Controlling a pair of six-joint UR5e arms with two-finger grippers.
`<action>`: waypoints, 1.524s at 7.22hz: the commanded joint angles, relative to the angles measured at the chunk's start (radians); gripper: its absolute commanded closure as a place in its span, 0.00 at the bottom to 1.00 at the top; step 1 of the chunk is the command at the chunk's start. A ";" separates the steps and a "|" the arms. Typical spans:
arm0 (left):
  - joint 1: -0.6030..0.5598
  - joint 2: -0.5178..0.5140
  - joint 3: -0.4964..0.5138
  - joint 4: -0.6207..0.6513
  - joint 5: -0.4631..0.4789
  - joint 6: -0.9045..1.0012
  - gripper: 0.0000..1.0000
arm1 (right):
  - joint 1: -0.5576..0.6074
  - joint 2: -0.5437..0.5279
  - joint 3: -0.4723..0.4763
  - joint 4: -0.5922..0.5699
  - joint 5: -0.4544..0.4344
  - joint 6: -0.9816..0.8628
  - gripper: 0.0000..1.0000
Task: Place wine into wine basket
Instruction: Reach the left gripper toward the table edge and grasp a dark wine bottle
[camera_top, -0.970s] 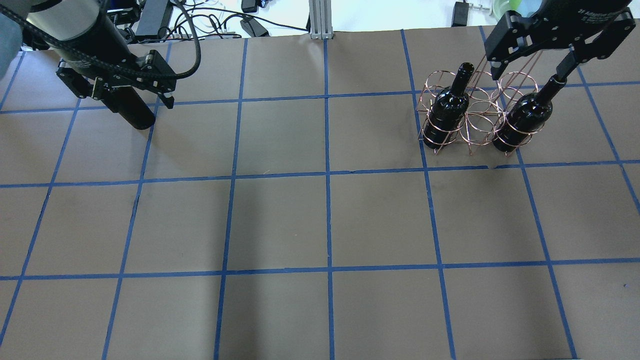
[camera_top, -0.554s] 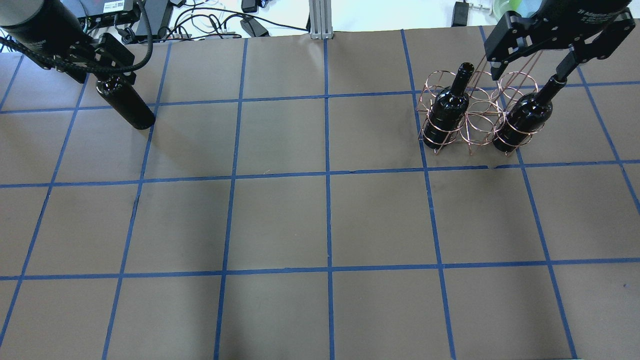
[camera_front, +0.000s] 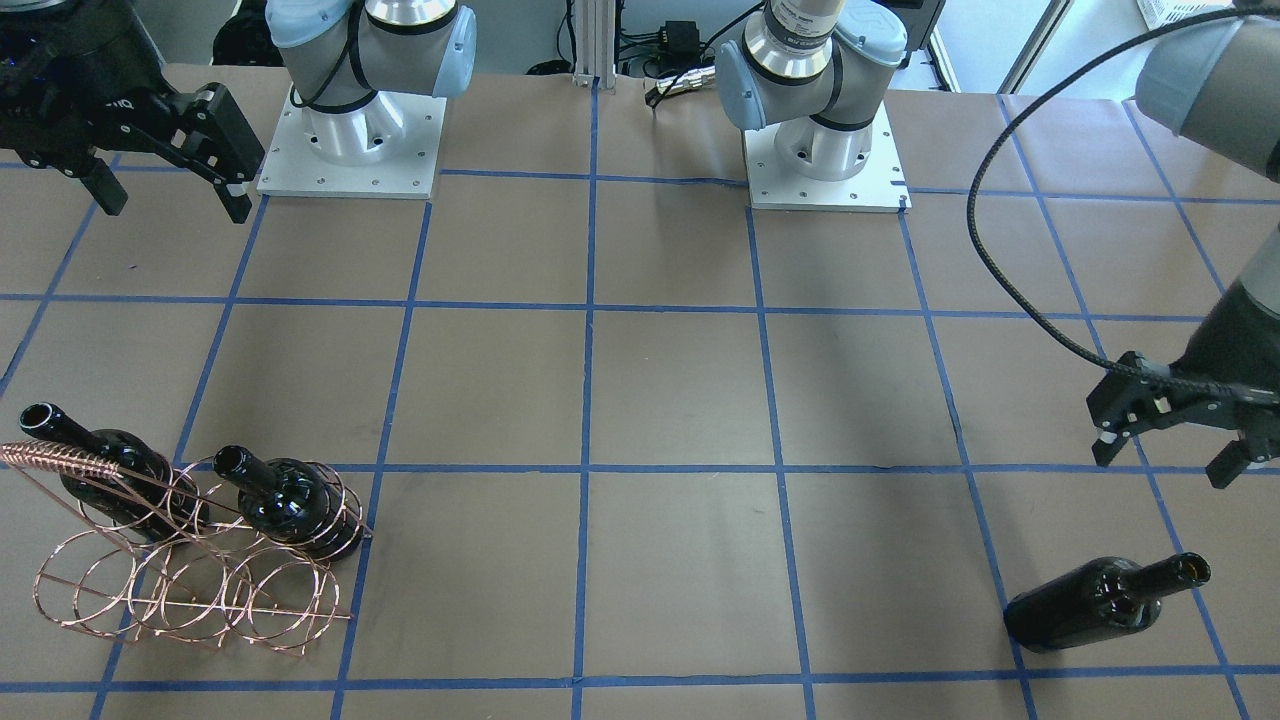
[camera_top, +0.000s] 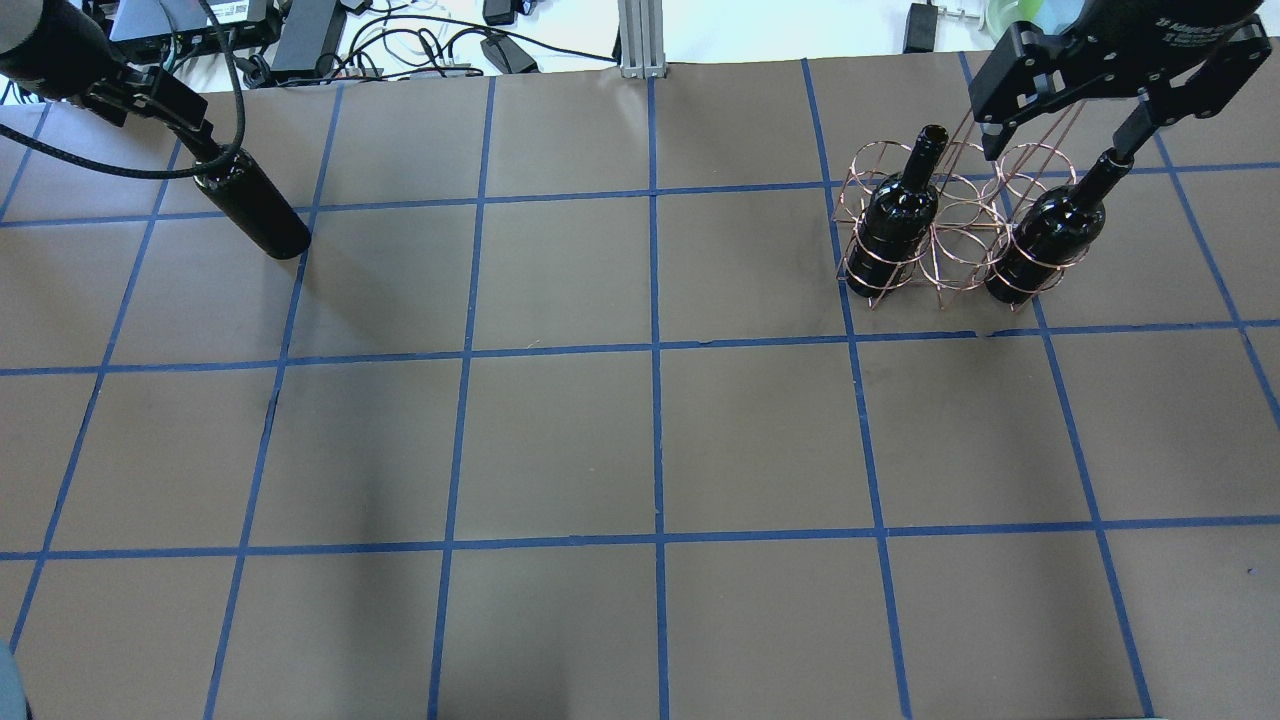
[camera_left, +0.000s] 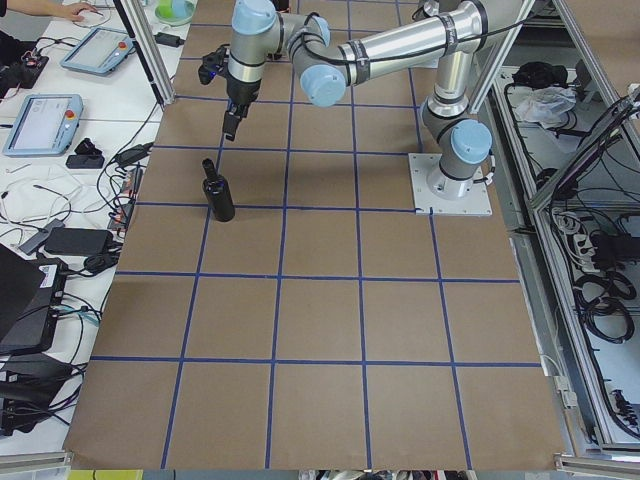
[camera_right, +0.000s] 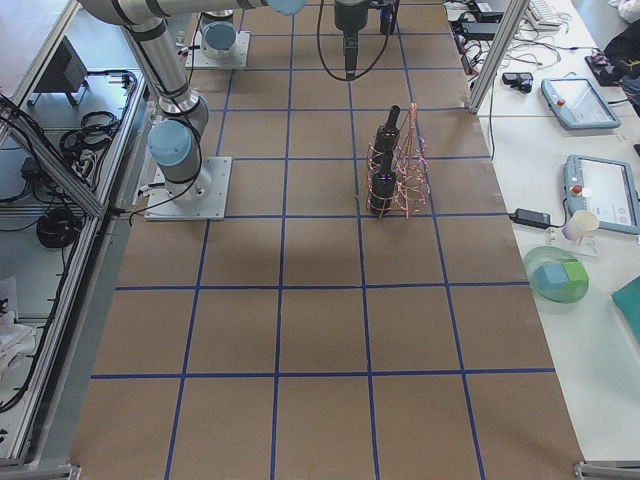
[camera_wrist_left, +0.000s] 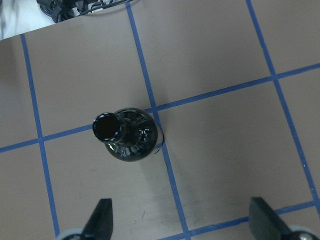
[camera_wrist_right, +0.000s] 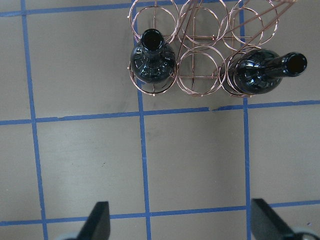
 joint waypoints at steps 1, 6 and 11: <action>0.052 -0.070 0.000 0.033 -0.084 0.015 0.15 | 0.001 0.000 0.001 0.000 0.002 0.000 0.00; 0.061 -0.149 -0.010 0.248 -0.090 -0.056 0.10 | 0.000 0.000 0.001 0.000 0.000 0.000 0.00; 0.061 -0.164 -0.009 0.267 -0.173 -0.117 0.12 | 0.000 0.001 0.001 -0.032 0.003 0.000 0.00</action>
